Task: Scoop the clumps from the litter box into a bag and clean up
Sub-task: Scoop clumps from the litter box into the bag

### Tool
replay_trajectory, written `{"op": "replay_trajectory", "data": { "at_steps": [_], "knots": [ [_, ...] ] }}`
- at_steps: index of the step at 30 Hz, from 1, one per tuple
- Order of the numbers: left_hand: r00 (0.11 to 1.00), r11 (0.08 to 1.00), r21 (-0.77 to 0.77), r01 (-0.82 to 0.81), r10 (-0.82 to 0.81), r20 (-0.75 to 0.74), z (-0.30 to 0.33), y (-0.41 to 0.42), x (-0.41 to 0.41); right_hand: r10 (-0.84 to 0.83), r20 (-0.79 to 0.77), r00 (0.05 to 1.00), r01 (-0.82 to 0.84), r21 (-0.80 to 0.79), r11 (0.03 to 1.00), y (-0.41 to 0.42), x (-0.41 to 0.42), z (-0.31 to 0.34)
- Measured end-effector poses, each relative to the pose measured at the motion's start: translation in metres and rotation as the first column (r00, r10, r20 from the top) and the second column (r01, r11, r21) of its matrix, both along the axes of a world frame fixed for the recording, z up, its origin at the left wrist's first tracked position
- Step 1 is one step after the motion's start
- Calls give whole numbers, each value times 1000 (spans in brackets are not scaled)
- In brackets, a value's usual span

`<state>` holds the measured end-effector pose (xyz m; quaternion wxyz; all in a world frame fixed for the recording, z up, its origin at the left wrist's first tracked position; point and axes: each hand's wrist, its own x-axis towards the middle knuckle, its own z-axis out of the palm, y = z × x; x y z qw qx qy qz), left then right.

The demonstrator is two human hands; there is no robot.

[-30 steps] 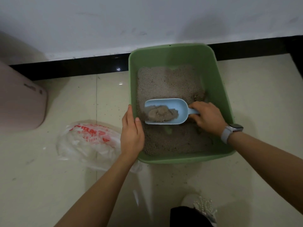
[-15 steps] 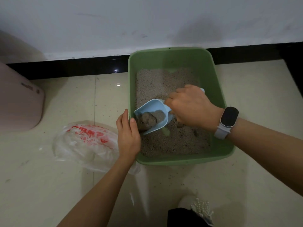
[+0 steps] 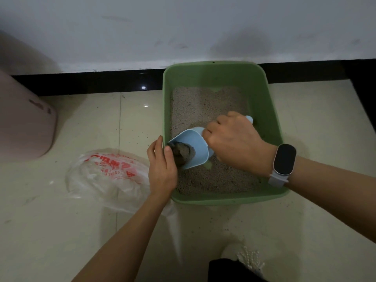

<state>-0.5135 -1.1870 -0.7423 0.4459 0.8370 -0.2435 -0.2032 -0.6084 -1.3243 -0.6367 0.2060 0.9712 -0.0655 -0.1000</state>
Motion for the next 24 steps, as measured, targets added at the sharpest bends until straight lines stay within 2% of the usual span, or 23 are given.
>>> {"op": "replay_trajectory", "data": {
  "at_steps": [3, 5, 8, 10, 12, 21, 24],
  "knots": [
    [1000, 1000, -6, 1, -1, -7, 1, 0, 0, 21, 9, 1000, -21, 13, 1000, 4, 1, -3],
    [1000, 1000, -7, -6, 6, -13, 1, 1, 0, 16, 53, 998, -21, 80, 997, 9, 2, 1],
    [1000, 1000, 2, -4, 4, -22, 1, 1, 0, -159, 35, 987, 146, 248, 958, -6, -3, -7],
    [1000, 1000, 10, -5, 5, -21, 2, 1, -1, -276, 96, 956, 220, 385, 896, -14, -17, -14],
    [1000, 1000, 21, -4, 5, -20, 3, 0, -1, -347, 174, 921, 237, 456, 858, -14, -34, -30],
    [999, 999, 49, 22, -20, -29, -2, 2, 0, -444, 317, 838, 209, 565, 798, -10, -77, -79],
    [998, 994, 86, 64, -62, -26, -2, 2, 2, -506, 404, 762, 197, 599, 776, -7, -85, -83]
  ]
}}
